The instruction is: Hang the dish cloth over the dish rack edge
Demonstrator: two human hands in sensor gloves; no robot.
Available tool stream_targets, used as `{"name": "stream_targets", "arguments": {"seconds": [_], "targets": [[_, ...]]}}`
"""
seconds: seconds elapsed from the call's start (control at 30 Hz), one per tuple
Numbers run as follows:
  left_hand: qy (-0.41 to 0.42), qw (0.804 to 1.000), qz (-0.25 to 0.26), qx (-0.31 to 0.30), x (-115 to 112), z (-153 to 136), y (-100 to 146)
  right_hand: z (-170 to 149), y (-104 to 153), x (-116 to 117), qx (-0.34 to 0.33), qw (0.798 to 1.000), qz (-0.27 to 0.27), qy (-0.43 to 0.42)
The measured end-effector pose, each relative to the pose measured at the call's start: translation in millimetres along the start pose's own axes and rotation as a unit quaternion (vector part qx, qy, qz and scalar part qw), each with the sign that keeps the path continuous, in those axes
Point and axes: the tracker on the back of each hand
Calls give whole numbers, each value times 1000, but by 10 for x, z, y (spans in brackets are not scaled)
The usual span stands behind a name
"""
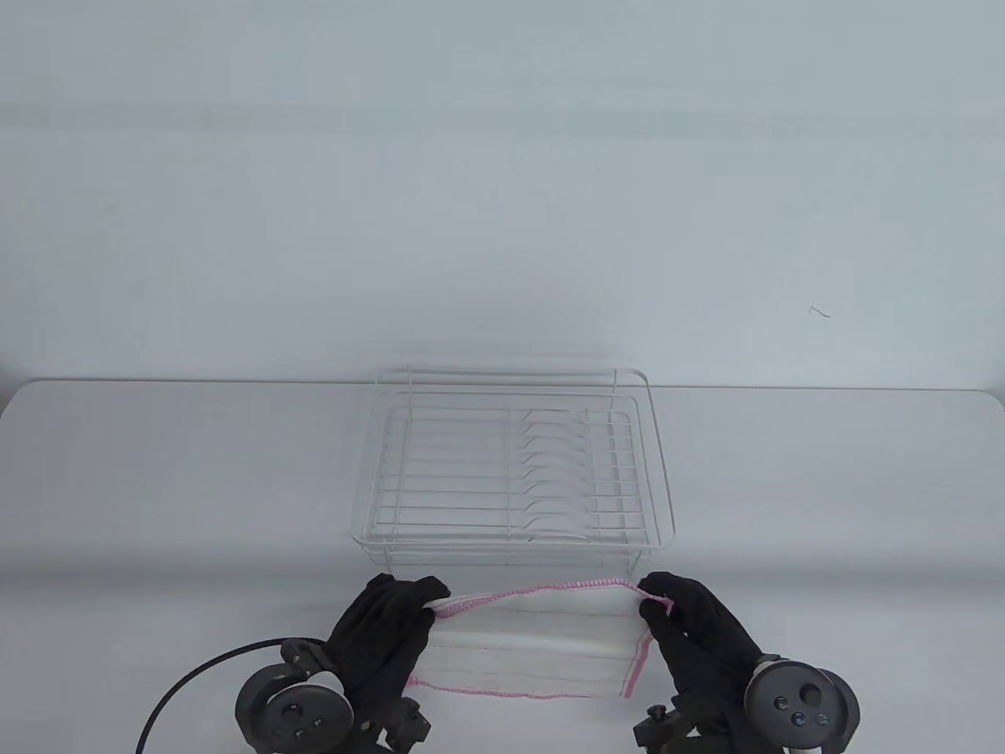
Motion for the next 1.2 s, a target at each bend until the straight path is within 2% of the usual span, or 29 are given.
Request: {"name": "stream_targets", "arguments": {"seconds": [0.17, 0.27, 0.43, 0.57, 0.77, 1.03, 1.2], "targets": [[0, 1000, -5, 7, 17, -7, -34, 24, -9, 10, 4, 1000, -1, 0], [-26, 999, -15, 20, 53, -21, -123, 47, -46, 43, 10, 1000, -10, 9], [-116, 991, -45, 40, 132, -71, -428, 95, -315, 139, 38, 997, -4, 73], [-186, 974, -104, 75, 82, -188, -769, 88, -655, 287, 70, 987, 29, 144], [-232, 952, -169, 105, -210, -522, -1179, -104, -1083, 650, 88, 954, 70, 276], [-241, 910, -276, 194, -712, -1101, -1552, -628, -1501, 1163, 135, 928, 129, 322], [-252, 877, -343, 224, -1018, -1361, -1667, -933, -1586, 1438, 164, 903, 176, 356]]}}
Point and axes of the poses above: the tracker on the back of each hand, its own z axis roughly to the thumb side, its own y axis roughly from the fingertips to the wrist, x = y × z, and after that the axes turned 8 degrees about -z, right-handed
